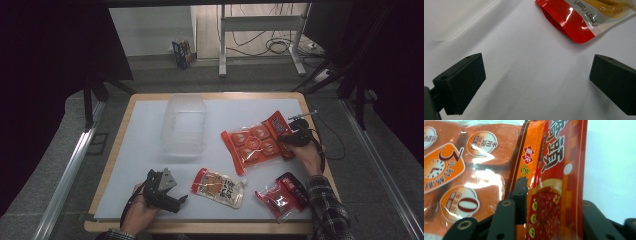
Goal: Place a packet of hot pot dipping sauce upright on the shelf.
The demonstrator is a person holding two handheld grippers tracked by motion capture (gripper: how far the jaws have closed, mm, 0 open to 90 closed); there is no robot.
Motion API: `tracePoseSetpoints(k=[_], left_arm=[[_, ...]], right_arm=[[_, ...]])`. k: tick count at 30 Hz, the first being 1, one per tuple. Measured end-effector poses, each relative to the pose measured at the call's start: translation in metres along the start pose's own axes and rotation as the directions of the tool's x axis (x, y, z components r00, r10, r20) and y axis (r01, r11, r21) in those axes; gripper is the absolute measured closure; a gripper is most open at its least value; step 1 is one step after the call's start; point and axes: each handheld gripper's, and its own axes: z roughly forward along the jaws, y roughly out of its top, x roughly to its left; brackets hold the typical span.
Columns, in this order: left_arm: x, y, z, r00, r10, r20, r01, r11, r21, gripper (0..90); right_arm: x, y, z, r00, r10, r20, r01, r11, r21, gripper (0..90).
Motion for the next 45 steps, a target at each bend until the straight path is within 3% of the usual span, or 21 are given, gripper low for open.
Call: tracePoseSetpoints(k=[2, 3, 4, 11, 17, 22, 26, 30, 39, 45], left_arm=[[0.0, 0.0, 0.0, 1.0, 0.001, -0.001, -0.001, 1.0, -0.001, 0.3], [0.0, 0.0, -0.001, 1.0, 0.001, -0.002, -0.001, 1.0, -0.003, 0.3], [0.0, 0.0, -0.001, 1.0, 0.0, -0.003, 0.0, 1.0, -0.006, 0.3], [0.002, 0.0, -0.003, 0.9999, -0.013, -0.006, 0.013, 0.9997, -0.021, 0.3], [0.002, 0.0, -0.003, 0.9999, -0.014, -0.006, 0.014, 0.9997, -0.021, 0.3], [0.002, 0.0, -0.003, 0.9999, -0.012, -0.008, 0.012, 0.9997, -0.02, 0.3], [0.001, 0.001, -0.003, 0.9999, -0.01, -0.009, 0.009, 0.9998, -0.017, 0.3], [0.002, 0.001, -0.003, 0.9999, -0.008, -0.011, 0.008, 0.9998, -0.017, 0.3], [0.001, 0.001, -0.003, 0.9999, -0.006, -0.014, 0.006, 0.9998, -0.019, 0.3], [0.001, 0.001, -0.003, 0.9999, -0.004, -0.015, 0.004, 0.9998, -0.021, 0.3]], right_arm=[[0.001, 0.002, 0.002, 0.9999, 0.01, -0.012, -0.009, 1.0, 0.008, 77.8], [0.001, 0.002, 0.002, 0.9999, 0.01, -0.012, -0.009, 1.0, 0.008, 77.8], [0.003, 0.004, 0.002, 0.9999, 0.001, -0.015, -0.001, 1.0, 0.022, 85.8], [0.007, 0.007, 0.0, 0.9999, -0.009, 0.009, 0.009, 0.999, 0.032, 88.2], [0.017, 0.01, -0.009, 0.9975, -0.062, 0.034, 0.061, 0.998, 0.036, 88.2], [0.019, 0.013, -0.024, 0.9966, -0.067, 0.048, 0.067, 0.998, -0.011, 88.3], [0.02, 0.019, -0.039, 0.9985, -0.051, 0.023, 0.052, 0.997, -0.054, 88.3], [0.028, 0.026, -0.052, 0.9969, -0.075, 0.02, 0.077, 0.994, -0.077, 88.3], [0.052, 0.047, -0.083, 0.9929, -0.119, 0.001, 0.118, 0.984, -0.134, 88.3], [0.076, 0.064, -0.103, 0.9847, -0.167, -0.049, 0.157, 0.974, -0.165, 88.3]])
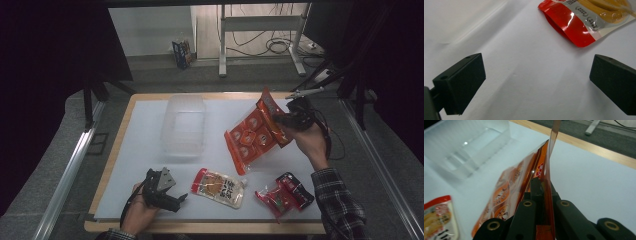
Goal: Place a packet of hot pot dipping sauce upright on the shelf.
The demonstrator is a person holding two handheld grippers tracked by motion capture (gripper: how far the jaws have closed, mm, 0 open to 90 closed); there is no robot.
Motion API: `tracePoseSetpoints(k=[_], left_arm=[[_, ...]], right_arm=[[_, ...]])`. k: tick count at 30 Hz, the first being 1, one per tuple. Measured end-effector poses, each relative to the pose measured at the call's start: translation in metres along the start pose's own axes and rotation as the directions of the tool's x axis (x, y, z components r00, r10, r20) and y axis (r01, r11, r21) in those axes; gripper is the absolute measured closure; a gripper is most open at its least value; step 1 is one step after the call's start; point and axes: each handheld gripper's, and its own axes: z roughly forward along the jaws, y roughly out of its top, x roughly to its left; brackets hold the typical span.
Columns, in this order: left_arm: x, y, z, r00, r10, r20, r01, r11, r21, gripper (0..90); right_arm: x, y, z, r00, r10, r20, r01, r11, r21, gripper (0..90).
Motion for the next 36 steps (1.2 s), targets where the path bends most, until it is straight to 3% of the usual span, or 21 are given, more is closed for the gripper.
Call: tracePoseSetpoints(k=[10, 13, 15, 16, 20, 25, 31, 36], left_arm=[[0.0, 0.0, 0.0, 1.0, 0.003, 0.0, -0.003, 1.0, 0.001, 0.3], [0.0, 0.0, 0.0, 1.0, 0.006, 0.0, -0.006, 1.0, 0.001, 0.3], [0.0, 0.0, 0.0, 1.0, 0.008, -0.001, -0.008, 1.0, 0.001, 0.4], [0.0, 0.0, 0.0, 1.0, 0.008, -0.002, -0.008, 1.0, 0.0, 0.4], [0.001, 0.0, -0.001, 0.9999, 0.013, -0.004, -0.013, 0.9999, 0.0, 0.4], [0.001, 0.0, -0.002, 0.9999, 0.009, -0.006, -0.009, 0.9999, -0.012, 0.5], [0.001, 0.0, -0.002, 0.9999, 0.009, -0.006, -0.009, 0.9999, -0.012, 0.5], [0.002, 0.0, -0.003, 1.0, -0.002, -0.002, 0.002, 0.9998, -0.021, 0.4]], right_arm=[[0.026, 0.028, -0.005, 0.9962, -0.017, -0.085, 0.014, 1.0, -0.027, 88.4], [0.042, 0.038, -0.002, 0.9925, -0.049, -0.112, 0.044, 0.998, -0.045, 88.4], [0.045, 0.04, -0.002, 0.9918, -0.055, -0.116, 0.049, 0.998, -0.05, 88.5], [0.054, 0.046, -0.001, 0.9889, -0.079, -0.126, 0.072, 0.996, -0.061, 88.5], [0.068, 0.057, -0.002, 0.982, -0.108, -0.155, 0.097, 0.992, -0.078, 88.5], [0.082, 0.068, -0.002, 0.9782, -0.145, -0.149, 0.134, 0.988, -0.078, 88.6], [0.082, 0.079, -0.003, 0.9816, -0.14, -0.13, 0.129, 0.988, -0.089, 88.6], [0.078, 0.09, -0.001, 0.9824, -0.117, -0.146, 0.103, 0.989, -0.103, 88.6]])
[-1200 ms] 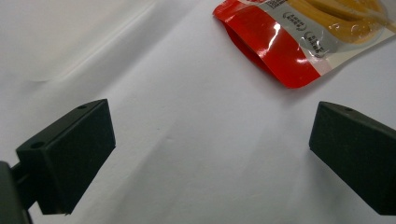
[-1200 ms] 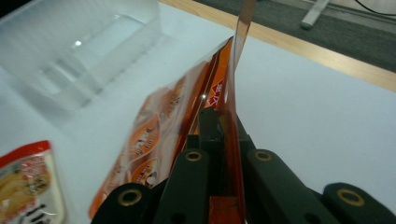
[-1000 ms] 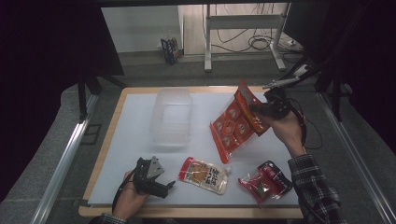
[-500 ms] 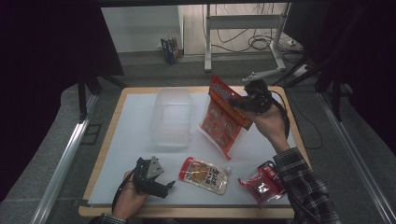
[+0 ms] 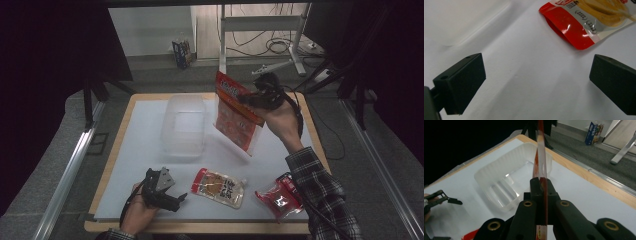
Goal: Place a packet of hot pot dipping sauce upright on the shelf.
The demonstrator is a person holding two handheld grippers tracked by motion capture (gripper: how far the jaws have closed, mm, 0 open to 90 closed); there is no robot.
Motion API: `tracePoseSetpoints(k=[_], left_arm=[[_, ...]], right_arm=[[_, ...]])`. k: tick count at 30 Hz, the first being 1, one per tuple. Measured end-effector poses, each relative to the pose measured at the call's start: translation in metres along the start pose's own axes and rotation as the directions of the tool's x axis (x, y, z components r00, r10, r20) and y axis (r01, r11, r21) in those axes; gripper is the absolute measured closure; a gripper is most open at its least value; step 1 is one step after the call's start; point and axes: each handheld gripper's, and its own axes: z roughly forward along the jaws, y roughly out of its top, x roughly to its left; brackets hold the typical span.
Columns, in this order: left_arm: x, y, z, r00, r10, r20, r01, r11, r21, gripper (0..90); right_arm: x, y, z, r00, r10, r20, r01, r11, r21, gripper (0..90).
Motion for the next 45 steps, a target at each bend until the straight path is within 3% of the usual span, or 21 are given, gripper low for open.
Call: tracePoseSetpoints(k=[3, 8, 14, 24, 35, 45], left_arm=[[0.002, 0.0, -0.002, 0.9998, -0.015, 0.015, 0.015, 0.9998, -0.016, 0.4], [0.003, 0.0, -0.004, 0.9994, -0.025, 0.024, 0.025, 0.9994, -0.026, 0.4], [0.003, 0.0, -0.004, 0.9993, -0.03, 0.022, 0.031, 0.9989, -0.034, 0.4], [0.004, 0.001, -0.006, 0.9989, -0.044, 0.018, 0.044, 0.9979, -0.048, 0.0], [0.002, 0.001, -0.005, 0.9994, -0.032, 0.017, 0.033, 0.9985, -0.043, 0.0], [0.004, 0.002, -0.008, 0.9988, -0.045, 0.022, 0.046, 0.9967, -0.068, 0.0]], right_arm=[[-0.001, 0.009, 0.003, 0.9995, 0.022, -0.021, -0.023, 1.0, -0.019, 88.6], [0.0, 0.019, 0.007, 0.9995, 0.025, -0.017, -0.025, 0.999, -0.026, 88.6], [0.003, 0.04, 0.02, 0.9997, 0.025, -0.007, -0.025, 0.999, -0.033, 88.6], [0.007, 0.06, 0.039, 0.999, 0.039, -0.024, -0.04, 0.998, -0.04, 88.6], [0.024, 0.093, 0.069, 0.9993, 0.027, -0.028, -0.029, 0.998, -0.058, 88.6], [0.039, 0.109, 0.098, 0.9986, 0.034, -0.04, -0.036, 0.997, -0.064, 88.6]])
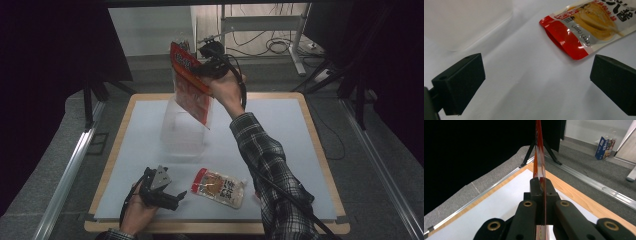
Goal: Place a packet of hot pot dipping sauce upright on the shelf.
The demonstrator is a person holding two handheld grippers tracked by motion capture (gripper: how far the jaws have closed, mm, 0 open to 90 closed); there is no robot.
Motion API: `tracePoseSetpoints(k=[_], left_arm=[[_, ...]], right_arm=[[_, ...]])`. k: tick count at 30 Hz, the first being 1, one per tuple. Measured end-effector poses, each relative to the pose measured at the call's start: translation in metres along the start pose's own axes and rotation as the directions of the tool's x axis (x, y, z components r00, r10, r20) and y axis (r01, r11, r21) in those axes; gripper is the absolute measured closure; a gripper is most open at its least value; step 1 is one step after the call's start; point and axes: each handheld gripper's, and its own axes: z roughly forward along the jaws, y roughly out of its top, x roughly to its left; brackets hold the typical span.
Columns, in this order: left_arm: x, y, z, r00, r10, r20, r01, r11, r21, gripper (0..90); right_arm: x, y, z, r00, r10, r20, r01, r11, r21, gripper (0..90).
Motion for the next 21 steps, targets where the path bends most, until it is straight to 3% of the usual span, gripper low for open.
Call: tracePoseSetpoints(k=[8, 21], left_arm=[[0.001, 0.0, -0.002, 0.9998, -0.01, 0.015, 0.011, 0.9998, -0.019, 0.0], [0.001, 0.0, 0.0, 0.9998, -0.005, 0.018, 0.005, 1.0, -0.008, 0.0]], right_arm=[[0.008, 0.004, 0.024, 0.9999, 0.012, 0.008, -0.012, 1.0, -0.01, 88.5], [0.0, -0.022, 0.059, 0.9976, 0.059, 0.038, -0.06, 0.998, 0.034, 88.5]])
